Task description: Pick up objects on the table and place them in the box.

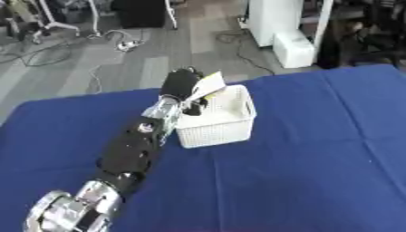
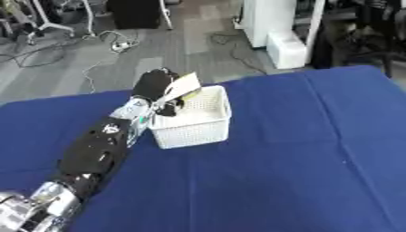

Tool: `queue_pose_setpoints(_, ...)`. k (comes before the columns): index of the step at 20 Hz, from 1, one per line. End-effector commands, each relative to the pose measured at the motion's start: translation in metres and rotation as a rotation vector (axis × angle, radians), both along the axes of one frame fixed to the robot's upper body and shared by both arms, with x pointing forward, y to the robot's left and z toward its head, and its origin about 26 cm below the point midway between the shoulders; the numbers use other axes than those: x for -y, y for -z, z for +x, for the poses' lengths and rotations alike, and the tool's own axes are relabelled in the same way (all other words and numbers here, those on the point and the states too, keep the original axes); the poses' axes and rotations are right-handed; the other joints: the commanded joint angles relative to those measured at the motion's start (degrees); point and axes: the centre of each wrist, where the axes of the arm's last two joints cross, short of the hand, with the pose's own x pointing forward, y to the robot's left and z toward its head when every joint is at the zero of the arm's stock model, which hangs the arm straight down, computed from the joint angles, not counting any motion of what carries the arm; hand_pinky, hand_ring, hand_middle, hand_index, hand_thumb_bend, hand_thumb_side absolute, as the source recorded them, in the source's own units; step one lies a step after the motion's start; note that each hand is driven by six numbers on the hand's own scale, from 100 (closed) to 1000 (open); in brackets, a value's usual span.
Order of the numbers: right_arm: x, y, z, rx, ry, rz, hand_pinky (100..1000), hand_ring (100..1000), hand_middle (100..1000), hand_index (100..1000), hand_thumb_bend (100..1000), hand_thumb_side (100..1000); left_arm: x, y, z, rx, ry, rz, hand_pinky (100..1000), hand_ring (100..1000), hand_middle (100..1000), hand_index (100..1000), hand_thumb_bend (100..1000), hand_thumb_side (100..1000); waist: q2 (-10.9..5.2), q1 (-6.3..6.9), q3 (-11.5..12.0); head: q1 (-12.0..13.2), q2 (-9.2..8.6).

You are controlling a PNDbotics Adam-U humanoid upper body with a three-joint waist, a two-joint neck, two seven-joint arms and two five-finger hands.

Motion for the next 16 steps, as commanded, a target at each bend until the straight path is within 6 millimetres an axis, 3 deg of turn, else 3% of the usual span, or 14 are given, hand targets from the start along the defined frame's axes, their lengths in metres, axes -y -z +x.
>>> queue_pose_setpoints(1, 0.001, -0.011, 0.000, 0.026, -0.008, -0.018, 298, 454, 447, 532, 100, 1000, -0.003, -0.009, 0.004, 0.001, 0.011, 0.018, 456, 591, 711, 576, 659, 575, -0.40, -0.24, -0.1, 0.3, -0.74)
queue_pose_setpoints(2, 0.001, -0.011, 0.000, 0.026, -0.008, -0.018, 298, 454, 447, 532, 100, 1000, -0.003, -0.006, 0.004, -0.030, 0.019, 0.036, 562, 663, 784, 631, 697, 742, -0.43, -0.24, -0.1, 0.2, -0.79)
queue_pose_setpoints(3, 0.001, -0.011, 0.000, 0.026, -0.008, -0.019, 298, 454, 447, 532, 100, 1000, -0.003, -0.006, 0.004, -0.053, 0.023, 0.050, 723, 757, 847, 677, 705, 874, -0.44, -0.25, -0.1, 0.2, -0.82)
queue_pose_setpoints(5, 0.001, -0.010, 0.000, 0.026, -0.008, -0.019, 298, 454, 447, 532, 100, 1000, -0.004, -0.007, 0.004, -0.094, 0.027, 0.069, 913, 855, 928, 743, 712, 991, -0.47, -0.27, 0.0, 0.2, -0.87)
queue_pose_setpoints(6, 0.001, -0.010, 0.000, 0.026, -0.007, -0.019, 298, 454, 447, 532, 100, 1000, -0.003, -0.008, 0.005, -0.107, 0.030, 0.072, 982, 893, 958, 768, 720, 1000, -0.49, -0.28, 0.0, 0.1, -0.89)
queue_pose_setpoints(10, 0.001, -0.010, -0.001, 0.025, -0.007, -0.019, 298, 454, 447, 532, 100, 1000, -0.002, -0.017, 0.007, -0.104, 0.052, 0.058, 1000, 935, 994, 805, 721, 1000, -0.52, -0.29, 0.0, 0.1, -0.94)
queue_pose_setpoints(16, 0.001, -0.010, -0.001, 0.025, -0.006, -0.019, 298, 453, 447, 532, 100, 1000, 0.002, -0.036, 0.010, -0.026, 0.085, -0.024, 1000, 899, 998, 824, 715, 988, -0.58, -0.29, 0.0, 0.1, -0.94)
